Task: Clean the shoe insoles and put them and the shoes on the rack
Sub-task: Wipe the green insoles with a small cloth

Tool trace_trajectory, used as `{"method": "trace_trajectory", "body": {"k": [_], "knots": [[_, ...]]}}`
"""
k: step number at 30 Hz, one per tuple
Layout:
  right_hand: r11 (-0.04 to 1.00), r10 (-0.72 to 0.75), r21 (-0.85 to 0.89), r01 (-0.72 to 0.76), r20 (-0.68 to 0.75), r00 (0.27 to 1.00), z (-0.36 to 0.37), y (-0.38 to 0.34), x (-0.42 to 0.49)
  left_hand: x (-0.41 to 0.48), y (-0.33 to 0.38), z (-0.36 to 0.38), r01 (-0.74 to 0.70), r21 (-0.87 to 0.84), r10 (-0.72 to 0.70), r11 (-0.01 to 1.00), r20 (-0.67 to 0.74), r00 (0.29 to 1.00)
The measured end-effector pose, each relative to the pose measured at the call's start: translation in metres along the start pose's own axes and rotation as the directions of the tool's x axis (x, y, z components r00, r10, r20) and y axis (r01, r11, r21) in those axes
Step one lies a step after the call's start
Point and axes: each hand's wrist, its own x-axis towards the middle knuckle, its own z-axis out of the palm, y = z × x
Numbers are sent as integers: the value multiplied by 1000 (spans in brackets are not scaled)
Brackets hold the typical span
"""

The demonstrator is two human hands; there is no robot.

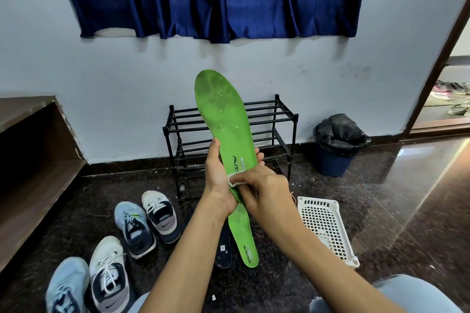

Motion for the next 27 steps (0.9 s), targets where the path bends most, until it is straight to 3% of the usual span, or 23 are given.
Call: {"method": "trace_trajectory", "body": {"k": [9,15,21,27], "knots": [[1000,-7,-2,7,-78,997,-1,3,15,-1,-5,4,25,14,-26,1000,30,999],[1000,-20,-11,21,26,999,4,1,4,4,2,-2,-16,-31,17,999,18,1000],[1000,8,-24,-9,-55,998,-1,4,16,1,-5,3,0,20,-1,1000,47,999],[1000,-18,2,18,-7,1000,2,0,3,2,-1,-1,-18,11,17,1000,20,1000]]}}
